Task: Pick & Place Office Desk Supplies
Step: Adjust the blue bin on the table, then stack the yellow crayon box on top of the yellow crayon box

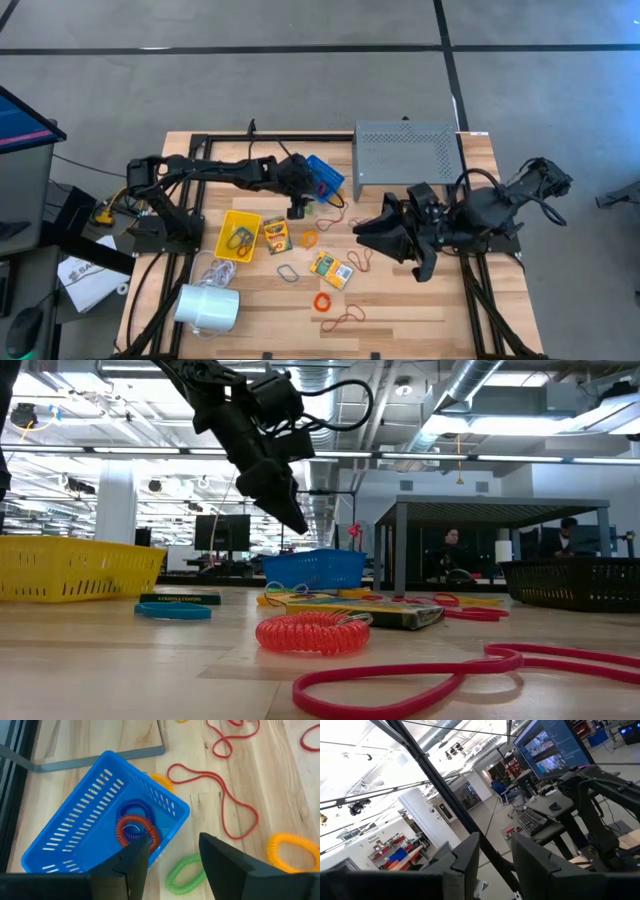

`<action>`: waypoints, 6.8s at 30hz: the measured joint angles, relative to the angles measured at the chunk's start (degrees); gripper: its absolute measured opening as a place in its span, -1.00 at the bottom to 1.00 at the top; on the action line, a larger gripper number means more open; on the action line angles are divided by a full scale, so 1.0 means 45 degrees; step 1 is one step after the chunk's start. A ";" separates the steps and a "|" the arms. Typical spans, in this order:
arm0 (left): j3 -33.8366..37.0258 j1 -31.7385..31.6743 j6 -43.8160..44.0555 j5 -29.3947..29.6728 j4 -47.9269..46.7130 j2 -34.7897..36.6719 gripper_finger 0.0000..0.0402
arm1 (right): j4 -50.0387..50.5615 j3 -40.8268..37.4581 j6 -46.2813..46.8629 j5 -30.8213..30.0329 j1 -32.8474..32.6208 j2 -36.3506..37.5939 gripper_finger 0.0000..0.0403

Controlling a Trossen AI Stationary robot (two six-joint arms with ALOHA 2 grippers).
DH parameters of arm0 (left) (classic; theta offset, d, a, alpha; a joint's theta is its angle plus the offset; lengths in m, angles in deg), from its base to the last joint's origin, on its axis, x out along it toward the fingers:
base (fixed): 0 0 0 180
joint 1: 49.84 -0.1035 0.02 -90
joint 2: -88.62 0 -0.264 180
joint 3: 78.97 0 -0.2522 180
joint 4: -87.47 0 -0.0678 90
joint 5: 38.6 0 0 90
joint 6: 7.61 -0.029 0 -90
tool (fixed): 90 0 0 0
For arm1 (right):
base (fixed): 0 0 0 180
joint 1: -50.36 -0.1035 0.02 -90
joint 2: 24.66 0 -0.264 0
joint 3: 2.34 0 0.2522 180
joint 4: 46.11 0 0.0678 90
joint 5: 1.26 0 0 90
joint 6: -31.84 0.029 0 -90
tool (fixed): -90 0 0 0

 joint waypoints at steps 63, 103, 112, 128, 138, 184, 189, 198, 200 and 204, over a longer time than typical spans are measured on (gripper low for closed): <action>-0.0209 -0.0364 -0.0670 0.1030 0.0159 -0.1564 -0.79 | -0.0291 0.0000 -0.0191 -0.0912 -0.0583 -0.0005 -0.45; -0.0232 0.1117 -0.1938 0.0016 -0.2477 0.0709 -0.07 | -0.0287 -0.0001 -0.0287 -0.0906 -0.0583 -0.0005 -0.45; -0.0228 0.1915 -0.1565 -0.0034 -0.2455 -0.0101 -0.08 | -0.0240 -0.0001 -0.0291 -0.0913 -0.0656 -0.0005 -0.45; -0.0228 0.1795 0.1676 0.0028 -0.5040 -0.0219 -0.08 | -0.0082 -0.0005 -0.0287 -0.0928 -0.0670 -0.0005 -0.45; -0.0228 0.0979 0.4100 -0.0058 -0.6802 -0.0219 -0.08 | -0.0083 -0.0005 -0.0321 -0.0952 -0.0670 -0.0005 -0.45; -0.0121 -0.0092 0.4391 -0.1331 -0.7392 -0.1122 -0.26 | -0.0102 -0.0005 -0.0651 -0.1622 -0.1350 -0.0005 -0.45; -0.0121 -0.0092 0.4600 -0.1339 -0.7374 -0.1122 -0.26 | -0.0102 -0.0005 -0.0656 -0.1622 -0.1350 -0.0005 -0.45; -0.0126 -0.0092 0.5144 -0.1438 -0.7361 -0.1202 -0.26 | -0.0102 -0.0005 -0.0657 -0.1622 -0.1361 -0.0005 -0.45; -0.0126 -0.0141 0.5520 -0.1441 -0.7361 -0.1455 -0.26 | -0.0103 -0.0005 -0.0661 -0.1625 -0.1400 -0.0005 -0.45; -0.0155 -0.0080 0.5725 -0.1211 -0.7430 -0.2002 -0.26 | -0.0150 -0.0005 -0.0661 -0.1638 -0.1488 -0.0005 -0.45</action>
